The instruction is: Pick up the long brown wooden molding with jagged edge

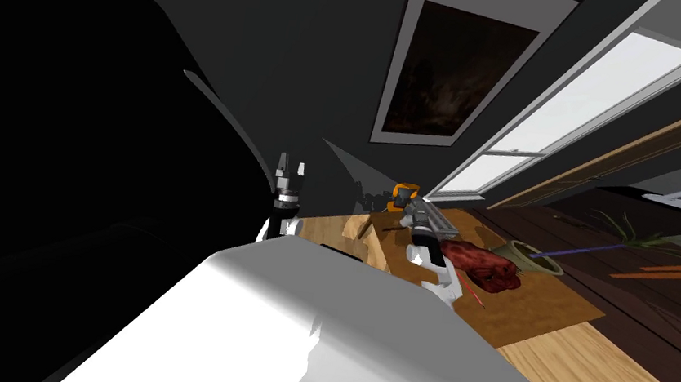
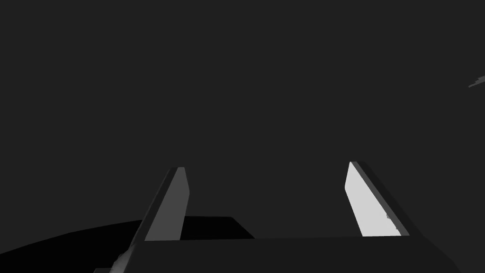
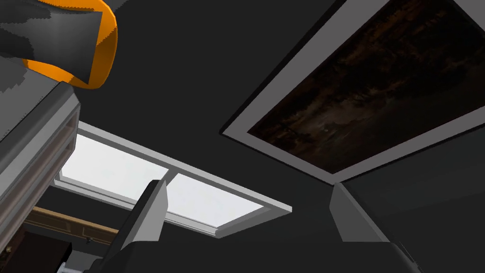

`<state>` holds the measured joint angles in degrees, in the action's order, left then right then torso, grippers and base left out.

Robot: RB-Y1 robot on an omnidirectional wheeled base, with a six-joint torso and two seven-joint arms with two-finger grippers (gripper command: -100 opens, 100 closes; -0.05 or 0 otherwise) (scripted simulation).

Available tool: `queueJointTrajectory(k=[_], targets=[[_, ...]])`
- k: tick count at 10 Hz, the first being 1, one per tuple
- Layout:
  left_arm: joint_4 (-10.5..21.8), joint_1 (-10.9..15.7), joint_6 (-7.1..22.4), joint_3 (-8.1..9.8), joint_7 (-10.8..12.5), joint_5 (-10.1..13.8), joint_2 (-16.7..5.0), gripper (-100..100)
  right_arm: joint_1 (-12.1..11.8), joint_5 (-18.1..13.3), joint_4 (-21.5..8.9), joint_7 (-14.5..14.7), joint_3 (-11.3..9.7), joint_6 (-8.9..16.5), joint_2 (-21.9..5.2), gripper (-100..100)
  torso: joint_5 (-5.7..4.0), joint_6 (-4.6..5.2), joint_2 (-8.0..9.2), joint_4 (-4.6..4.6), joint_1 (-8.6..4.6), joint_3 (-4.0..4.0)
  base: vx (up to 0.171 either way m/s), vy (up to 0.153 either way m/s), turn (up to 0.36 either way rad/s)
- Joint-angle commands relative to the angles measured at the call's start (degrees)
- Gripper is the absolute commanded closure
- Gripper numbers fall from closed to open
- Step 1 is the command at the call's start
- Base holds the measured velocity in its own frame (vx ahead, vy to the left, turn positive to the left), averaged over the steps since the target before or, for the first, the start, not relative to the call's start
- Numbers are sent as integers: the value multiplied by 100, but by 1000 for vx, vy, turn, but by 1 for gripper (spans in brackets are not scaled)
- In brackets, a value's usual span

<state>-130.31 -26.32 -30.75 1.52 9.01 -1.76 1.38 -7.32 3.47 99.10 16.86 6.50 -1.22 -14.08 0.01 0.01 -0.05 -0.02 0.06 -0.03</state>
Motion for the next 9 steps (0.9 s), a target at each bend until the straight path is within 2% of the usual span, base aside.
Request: queueJointTrajectory(k=[1, 2, 3, 4, 5, 6, 7, 8, 9], targets=[[0, 0, 0, 0, 0, 0, 0, 0, 99, 7, -125, 97, 28, 260, -23, -100, 0, 0, 0, 0, 0, 0, 8, 12, 34], [0, 0, 0, 0, 0, 0, 0, 0, 303, 26, -371, 264, 74, 440, -71, -100, 0, 1, 1, 0, -2, 1, 9, 14, 72], [0, 0, 0, 0, 0, 0, 0, 0, 303, 26, -409, 264, 74, 576, -71, -100, 0, -1, -1, 0, -1, 0, 11, 12, 40], [0, 0, 0, 0, 0, 0, 0, 0, 506, 50, -672, 424, 117, 748, -118, -100, 0, 2, 0, 0, -2, 0, 16, 17, 58], [0, 0, 0, 0, 0, 0, 0, 0, 506, 50, -695, 424, 117, 896, -118, -100, 0, 0, -2, 0, 0, -1, 14, 10, 36], [0, 0, 0, 0, 0, 0, 0, 0, 707, 80, -929, 575, 156, 1093, -165, -100, 0, 2, -2, 0, -2, -1, 17, 10, 64], [0, 0, 0, 0, 0, 0, 0, 0, 707, 80, -983, 575, 156, 1214, -165, -100, -1, 1, -3, -1, -2, -2, 14, 6, 31], [0, 0, 0, 0, 0, 0, 0, 0, 904, 115, -1209, 715, 190, 1361, -214, -100, 0, 2, -1, 0, -3, -1, 15, 11, 58], [0, 0, 0, 0, 0, 0, 0, 0, 904, 115, -1273, 715, 190, 1537, -214, -100, 0, 0, -3, 0, -1, -1, 15, 11, 31]])
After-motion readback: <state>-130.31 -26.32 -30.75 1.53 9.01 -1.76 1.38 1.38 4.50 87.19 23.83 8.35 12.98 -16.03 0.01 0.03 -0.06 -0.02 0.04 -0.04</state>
